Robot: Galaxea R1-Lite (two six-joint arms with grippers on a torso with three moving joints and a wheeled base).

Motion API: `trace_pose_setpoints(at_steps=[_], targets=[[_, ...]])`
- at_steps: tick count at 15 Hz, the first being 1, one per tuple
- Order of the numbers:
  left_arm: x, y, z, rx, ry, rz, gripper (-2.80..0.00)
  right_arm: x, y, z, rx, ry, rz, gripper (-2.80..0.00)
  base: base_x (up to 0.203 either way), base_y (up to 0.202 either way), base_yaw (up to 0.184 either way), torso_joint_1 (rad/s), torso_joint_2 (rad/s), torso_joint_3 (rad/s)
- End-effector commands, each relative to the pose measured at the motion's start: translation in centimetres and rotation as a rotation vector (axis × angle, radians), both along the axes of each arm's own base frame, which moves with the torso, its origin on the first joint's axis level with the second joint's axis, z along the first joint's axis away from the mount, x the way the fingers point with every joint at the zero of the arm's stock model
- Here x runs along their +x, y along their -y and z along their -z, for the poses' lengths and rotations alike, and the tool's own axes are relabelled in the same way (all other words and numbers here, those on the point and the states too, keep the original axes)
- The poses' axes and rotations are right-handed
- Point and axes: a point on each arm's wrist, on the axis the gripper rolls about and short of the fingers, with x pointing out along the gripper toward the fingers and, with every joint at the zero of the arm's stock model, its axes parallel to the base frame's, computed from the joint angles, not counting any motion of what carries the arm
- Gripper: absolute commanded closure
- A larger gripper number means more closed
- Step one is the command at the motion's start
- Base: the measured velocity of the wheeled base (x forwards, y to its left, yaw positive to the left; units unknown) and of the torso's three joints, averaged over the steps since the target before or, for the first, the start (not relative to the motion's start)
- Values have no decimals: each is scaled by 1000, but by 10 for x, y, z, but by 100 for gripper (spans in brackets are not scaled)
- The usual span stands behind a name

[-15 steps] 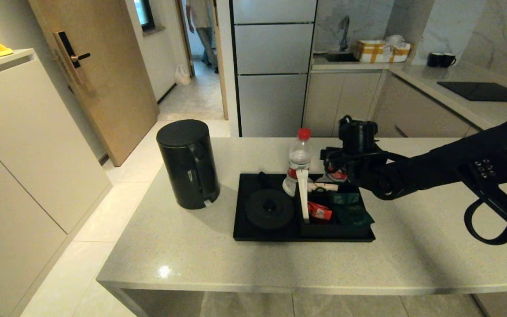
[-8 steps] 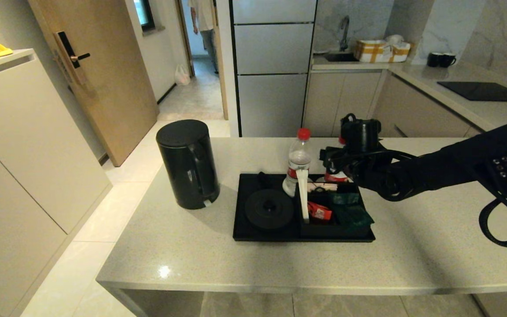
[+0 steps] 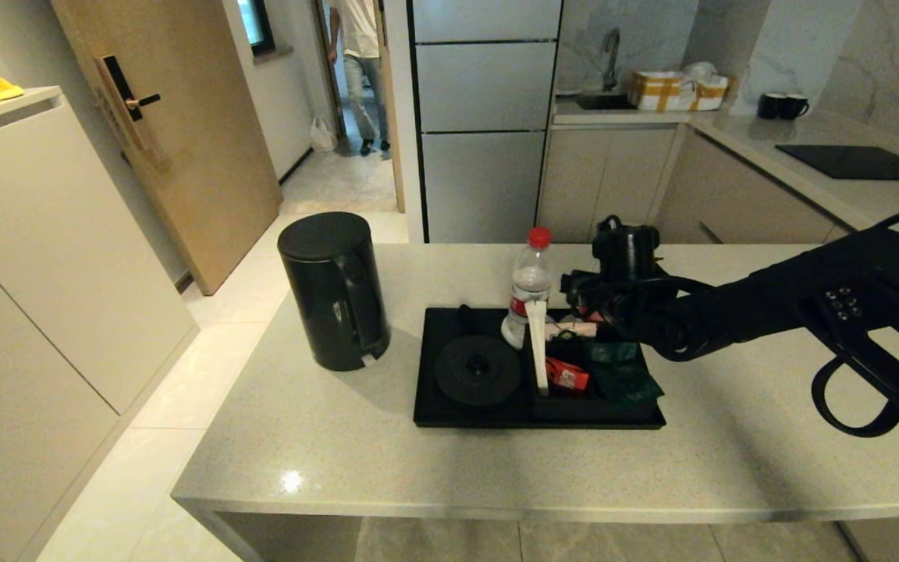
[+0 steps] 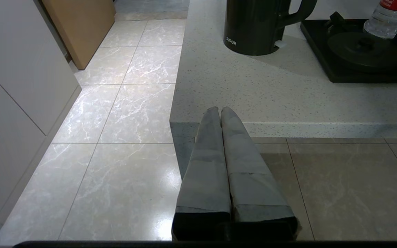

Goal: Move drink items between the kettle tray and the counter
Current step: Return the bottled water to its original position, then return the kettle to its original position

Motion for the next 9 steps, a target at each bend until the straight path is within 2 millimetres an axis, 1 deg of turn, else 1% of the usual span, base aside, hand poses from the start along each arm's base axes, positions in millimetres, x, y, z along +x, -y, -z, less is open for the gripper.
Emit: trace_pose_setpoints(at_steps=[1, 3, 6, 9], targets=[[0, 0, 0, 0, -1, 0, 0, -8, 4, -9, 4, 1, -3, -280, 0, 0, 0, 0, 0, 0], [0, 0, 0, 0, -1, 0, 0, -26, 10, -26, 17, -4, -35, -280, 0, 0, 0, 0, 0, 0], [0, 0, 0, 0, -1, 0, 0, -53, 19, -38, 18, -27, -47, -280, 0, 0, 0, 0, 0, 0], [0, 0, 0, 0, -1, 0, 0, -86, 26, -51, 15, -39, -62, -280, 0, 0, 0, 0, 0, 0]])
